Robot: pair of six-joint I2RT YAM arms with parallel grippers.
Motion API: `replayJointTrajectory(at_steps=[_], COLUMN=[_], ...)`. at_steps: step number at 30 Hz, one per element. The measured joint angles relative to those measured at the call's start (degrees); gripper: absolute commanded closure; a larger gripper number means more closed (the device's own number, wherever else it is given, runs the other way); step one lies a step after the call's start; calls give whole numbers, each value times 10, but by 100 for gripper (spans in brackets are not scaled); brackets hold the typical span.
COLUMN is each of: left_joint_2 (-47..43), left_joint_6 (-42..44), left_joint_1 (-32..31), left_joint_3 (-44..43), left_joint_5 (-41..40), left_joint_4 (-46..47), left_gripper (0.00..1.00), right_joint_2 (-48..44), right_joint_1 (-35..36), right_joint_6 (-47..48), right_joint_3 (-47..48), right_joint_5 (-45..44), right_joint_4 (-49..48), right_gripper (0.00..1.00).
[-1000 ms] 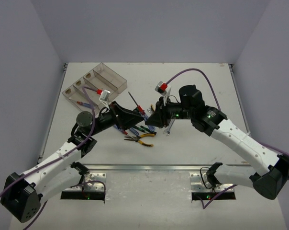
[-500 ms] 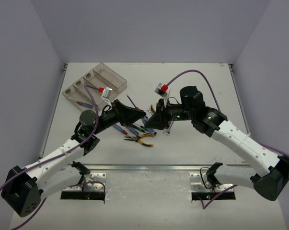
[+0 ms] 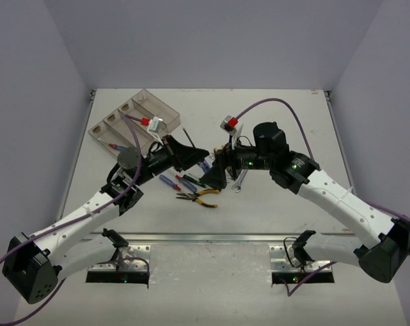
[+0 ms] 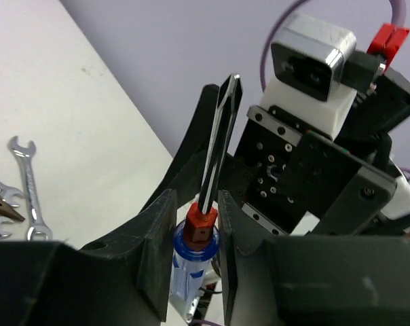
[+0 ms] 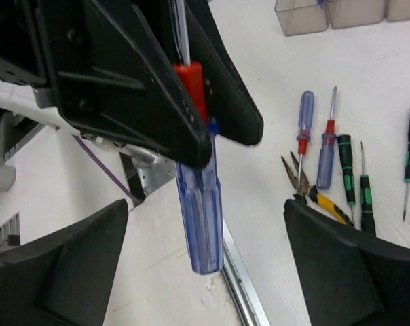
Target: Sort the tools into containers
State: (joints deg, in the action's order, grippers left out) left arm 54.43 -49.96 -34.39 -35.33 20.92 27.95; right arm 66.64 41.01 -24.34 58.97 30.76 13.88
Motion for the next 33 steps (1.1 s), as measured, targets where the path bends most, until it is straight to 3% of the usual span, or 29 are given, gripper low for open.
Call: replayJointTrajectory(at_steps=[7,13,18,26,33], left_joint_2=[14,115,221,318,396], left_joint_6=[50,79,93,91,86], left_joint_1=[29,196,305,396,427], left_joint_3=[-132,-252,-325,-391,-425], left_joint_5=[-177,-258,-325,-392,-436], left_joint_4=[-251,-420,-522,-583,-599], left_gripper=[100,100,100,100,100], right_joint_2=[-70,-99,-99,-103,-105], right_joint_1=[0,0,-1,-1,-1], right_joint_6=[7,21,35,42,42], right_joint_3=[-51,-60,-80,-104,-121], right_joint_5=[-179,-327,-394,-432,-436], right_joint_4=[50,110,129,141,137], right_gripper=[1,1,1,1,1])
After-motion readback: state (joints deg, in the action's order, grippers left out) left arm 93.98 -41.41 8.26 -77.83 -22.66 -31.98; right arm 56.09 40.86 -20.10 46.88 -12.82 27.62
